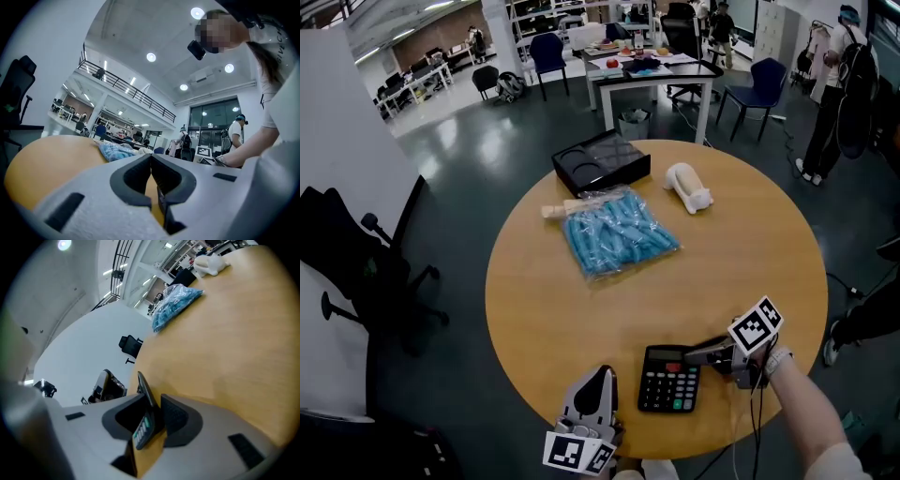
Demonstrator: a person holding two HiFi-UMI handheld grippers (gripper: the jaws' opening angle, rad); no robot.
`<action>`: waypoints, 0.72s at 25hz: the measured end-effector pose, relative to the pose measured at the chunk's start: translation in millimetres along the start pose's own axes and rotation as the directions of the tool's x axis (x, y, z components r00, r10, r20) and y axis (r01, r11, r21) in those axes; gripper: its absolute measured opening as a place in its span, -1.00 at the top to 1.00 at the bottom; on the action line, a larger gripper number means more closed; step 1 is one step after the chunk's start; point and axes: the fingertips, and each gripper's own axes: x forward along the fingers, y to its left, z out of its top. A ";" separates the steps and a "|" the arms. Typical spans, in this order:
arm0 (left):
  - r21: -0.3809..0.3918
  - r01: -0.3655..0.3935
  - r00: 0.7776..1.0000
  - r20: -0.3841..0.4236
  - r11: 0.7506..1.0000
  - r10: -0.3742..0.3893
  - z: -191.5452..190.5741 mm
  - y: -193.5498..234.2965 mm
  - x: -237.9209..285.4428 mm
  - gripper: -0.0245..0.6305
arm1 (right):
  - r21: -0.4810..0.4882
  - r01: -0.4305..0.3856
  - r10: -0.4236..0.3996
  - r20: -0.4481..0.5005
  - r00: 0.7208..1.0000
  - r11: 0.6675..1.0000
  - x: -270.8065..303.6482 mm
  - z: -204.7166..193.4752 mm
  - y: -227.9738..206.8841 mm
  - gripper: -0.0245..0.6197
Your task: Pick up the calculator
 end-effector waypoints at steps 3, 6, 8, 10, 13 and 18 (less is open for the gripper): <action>0.006 -0.008 1.000 -0.014 1.000 0.008 -2.3 1.2 -3.4 0.90 | -0.024 -0.029 0.028 -0.016 0.999 0.999 1.0 -5.3 4.6 0.65; 0.002 -0.021 1.000 -0.020 1.000 0.021 -1.6 4.9 -7.8 0.90 | -0.013 -0.076 0.077 0.023 0.997 0.997 -0.8 -10.6 12.7 0.73; 0.003 -0.028 0.999 -0.025 1.000 0.028 -1.3 8.0 -9.9 0.90 | -0.008 -0.089 0.090 0.059 0.994 0.996 -1.2 -12.8 17.1 0.75; 0.002 -0.032 0.999 -0.032 0.999 0.032 -1.7 10.0 -11.5 0.90 | -0.011 -0.081 0.082 0.093 0.992 0.997 -1.3 -14.2 19.8 0.76; -0.001 -0.033 0.999 -0.041 0.999 0.033 -0.5 9.0 -14.2 0.90 | -0.001 -0.070 0.069 0.158 0.985 0.998 -5.0 -14.8 24.4 0.76; 0.010 0.000 0.998 -0.070 1.000 0.000 11.5 -6.4 -15.7 0.90 | 0.045 -0.109 0.091 0.287 0.954 0.993 -28.5 -13.0 44.7 0.76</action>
